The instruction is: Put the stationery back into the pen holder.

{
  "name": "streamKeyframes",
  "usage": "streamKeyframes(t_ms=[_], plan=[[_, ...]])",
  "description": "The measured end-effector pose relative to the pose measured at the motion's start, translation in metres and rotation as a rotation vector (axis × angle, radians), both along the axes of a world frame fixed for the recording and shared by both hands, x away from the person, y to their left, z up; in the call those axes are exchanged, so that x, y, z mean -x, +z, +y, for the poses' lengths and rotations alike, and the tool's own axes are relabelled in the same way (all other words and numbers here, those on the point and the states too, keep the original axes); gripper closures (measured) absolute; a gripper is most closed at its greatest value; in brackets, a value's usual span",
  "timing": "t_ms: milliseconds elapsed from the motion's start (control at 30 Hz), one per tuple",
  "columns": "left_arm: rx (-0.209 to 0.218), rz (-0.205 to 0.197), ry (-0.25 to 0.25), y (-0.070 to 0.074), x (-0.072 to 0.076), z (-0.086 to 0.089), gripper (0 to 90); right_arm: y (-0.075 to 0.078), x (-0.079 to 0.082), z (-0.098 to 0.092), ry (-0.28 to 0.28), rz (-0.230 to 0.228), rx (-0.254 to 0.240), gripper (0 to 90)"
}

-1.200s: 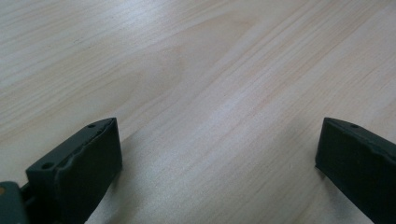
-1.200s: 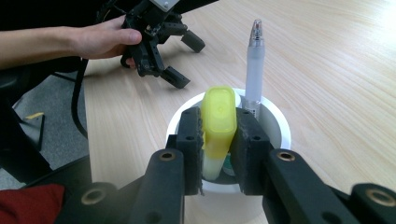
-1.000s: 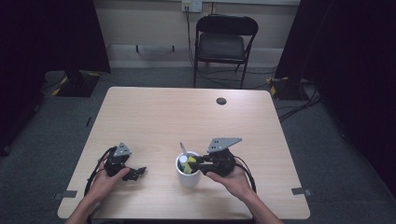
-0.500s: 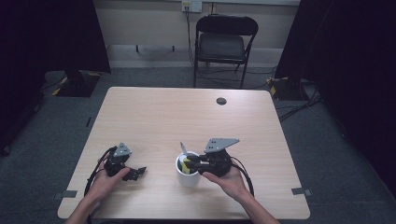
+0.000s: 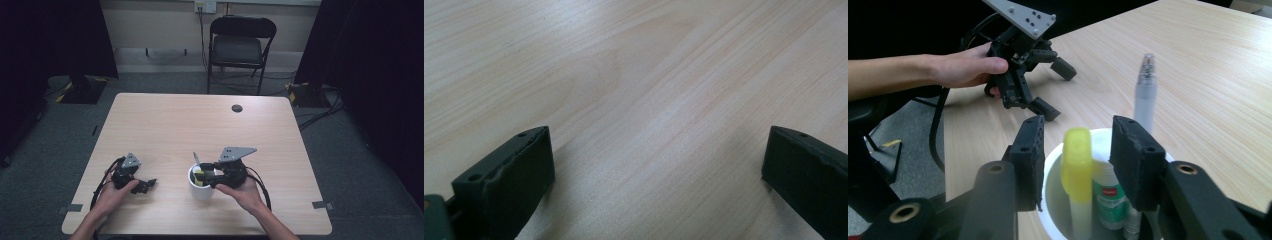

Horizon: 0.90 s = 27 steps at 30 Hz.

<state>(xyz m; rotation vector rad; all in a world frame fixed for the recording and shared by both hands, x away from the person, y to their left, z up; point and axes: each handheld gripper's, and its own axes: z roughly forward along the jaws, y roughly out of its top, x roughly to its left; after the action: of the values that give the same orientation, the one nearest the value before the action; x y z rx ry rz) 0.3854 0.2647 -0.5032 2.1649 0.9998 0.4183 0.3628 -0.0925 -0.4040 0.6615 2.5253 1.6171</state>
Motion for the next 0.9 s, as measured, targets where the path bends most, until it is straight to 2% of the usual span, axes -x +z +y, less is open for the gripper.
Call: streamKeyframes(t_ms=[133, 167, 300, 900], plan=[[-0.001, 0.0, -0.001, 0.0, 0.0, 0.0, 0.0, 0.003, -0.002, -0.007, -0.021, -0.004, -0.024, 55.2], [0.002, 0.0, 0.0, 0.0, 0.0, 0.0, 0.0, 0.005, -0.002, -0.01, -0.03, -0.024, -0.034, 54.1], [-0.001, 0.0, -0.001, 0.0, 0.0, 0.0, 0.0, 0.008, -0.004, -0.016, -0.048, -0.025, -0.041, 51.1], [-0.003, 0.001, 0.005, 0.0, 0.001, 0.001, 0.0, 0.011, -0.016, -0.057, -0.24, -0.037, -0.019, 31.2]])
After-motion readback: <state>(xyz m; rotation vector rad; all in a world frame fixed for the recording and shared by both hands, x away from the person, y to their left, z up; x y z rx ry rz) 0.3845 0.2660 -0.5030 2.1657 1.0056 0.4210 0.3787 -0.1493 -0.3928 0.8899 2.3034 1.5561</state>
